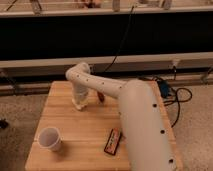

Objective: Wipe the white sponge on the table

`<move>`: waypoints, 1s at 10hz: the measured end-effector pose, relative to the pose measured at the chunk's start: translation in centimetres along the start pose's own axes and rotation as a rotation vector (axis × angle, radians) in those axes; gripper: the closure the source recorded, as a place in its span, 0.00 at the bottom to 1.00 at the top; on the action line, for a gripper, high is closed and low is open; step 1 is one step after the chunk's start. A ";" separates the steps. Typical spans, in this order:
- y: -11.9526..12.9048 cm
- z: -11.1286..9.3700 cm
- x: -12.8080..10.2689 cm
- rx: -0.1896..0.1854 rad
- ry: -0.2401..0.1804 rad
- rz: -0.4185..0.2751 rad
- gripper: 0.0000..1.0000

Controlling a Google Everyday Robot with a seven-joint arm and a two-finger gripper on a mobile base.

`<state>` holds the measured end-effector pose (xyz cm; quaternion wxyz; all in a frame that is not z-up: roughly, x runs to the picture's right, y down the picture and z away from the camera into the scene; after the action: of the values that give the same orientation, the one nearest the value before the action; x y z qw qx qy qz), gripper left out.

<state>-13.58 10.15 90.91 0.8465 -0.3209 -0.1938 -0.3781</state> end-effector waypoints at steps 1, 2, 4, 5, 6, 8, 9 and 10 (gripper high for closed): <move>0.3 -0.1 0.3 0.000 -0.001 0.009 0.99; 0.5 -0.1 0.4 -0.001 -0.004 0.017 0.99; 0.6 -0.2 0.5 -0.003 -0.008 0.021 0.99; 0.7 -0.3 0.4 -0.005 -0.012 0.020 0.99; 0.7 -0.3 0.3 -0.007 -0.016 0.022 0.99; 0.5 -0.4 0.1 -0.010 -0.021 0.025 0.99; 0.6 -0.4 -0.1 -0.013 -0.025 0.025 0.99; 0.6 -0.4 0.0 -0.014 -0.028 0.028 0.99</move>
<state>-13.08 10.17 90.34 0.8467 -0.3345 -0.1984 -0.3631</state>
